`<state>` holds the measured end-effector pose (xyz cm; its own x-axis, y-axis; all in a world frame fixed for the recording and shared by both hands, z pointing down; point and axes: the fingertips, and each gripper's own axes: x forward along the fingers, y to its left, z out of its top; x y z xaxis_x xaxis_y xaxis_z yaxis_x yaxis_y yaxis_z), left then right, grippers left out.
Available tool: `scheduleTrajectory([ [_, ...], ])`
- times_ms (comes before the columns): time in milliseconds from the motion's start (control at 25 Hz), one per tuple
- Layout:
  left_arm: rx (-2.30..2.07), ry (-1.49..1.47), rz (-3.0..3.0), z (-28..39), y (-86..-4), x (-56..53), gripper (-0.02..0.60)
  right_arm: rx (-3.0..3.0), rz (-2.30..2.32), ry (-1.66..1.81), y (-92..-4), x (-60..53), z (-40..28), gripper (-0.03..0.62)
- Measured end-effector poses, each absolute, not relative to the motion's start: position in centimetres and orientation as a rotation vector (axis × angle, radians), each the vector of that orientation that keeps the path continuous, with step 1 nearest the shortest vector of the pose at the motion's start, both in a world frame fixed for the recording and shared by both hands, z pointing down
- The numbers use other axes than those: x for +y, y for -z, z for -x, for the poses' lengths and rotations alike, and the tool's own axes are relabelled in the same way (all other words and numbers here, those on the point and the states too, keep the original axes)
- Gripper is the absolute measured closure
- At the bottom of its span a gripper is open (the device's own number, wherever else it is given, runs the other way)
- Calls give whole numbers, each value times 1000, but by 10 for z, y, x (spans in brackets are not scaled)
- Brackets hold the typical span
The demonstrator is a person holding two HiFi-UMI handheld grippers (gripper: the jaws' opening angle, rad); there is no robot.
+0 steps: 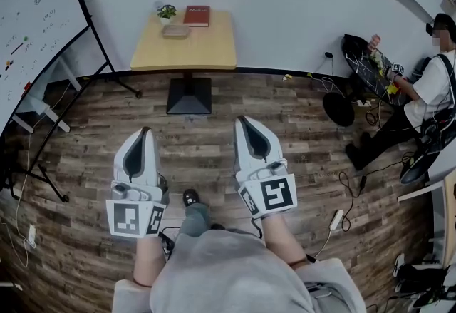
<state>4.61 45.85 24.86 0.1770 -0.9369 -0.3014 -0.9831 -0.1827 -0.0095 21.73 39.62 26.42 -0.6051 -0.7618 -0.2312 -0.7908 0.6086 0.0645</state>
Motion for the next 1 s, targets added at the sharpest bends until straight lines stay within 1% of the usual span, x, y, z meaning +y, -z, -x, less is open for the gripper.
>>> scheduleTrajectory([
  [320, 1855, -355, 2265, -24, -253, 403, 578, 2620, 1346, -214, -263, 339, -203, 594],
  [680, 1839, -364, 2269, 25, -246, 335, 578, 2646, 1328, -239, -258, 275, -149, 594],
  [1000, 1833, -366, 2273, 61, -247, 292, 578, 2646, 1346, -241, -259, 231, -113, 594],
])
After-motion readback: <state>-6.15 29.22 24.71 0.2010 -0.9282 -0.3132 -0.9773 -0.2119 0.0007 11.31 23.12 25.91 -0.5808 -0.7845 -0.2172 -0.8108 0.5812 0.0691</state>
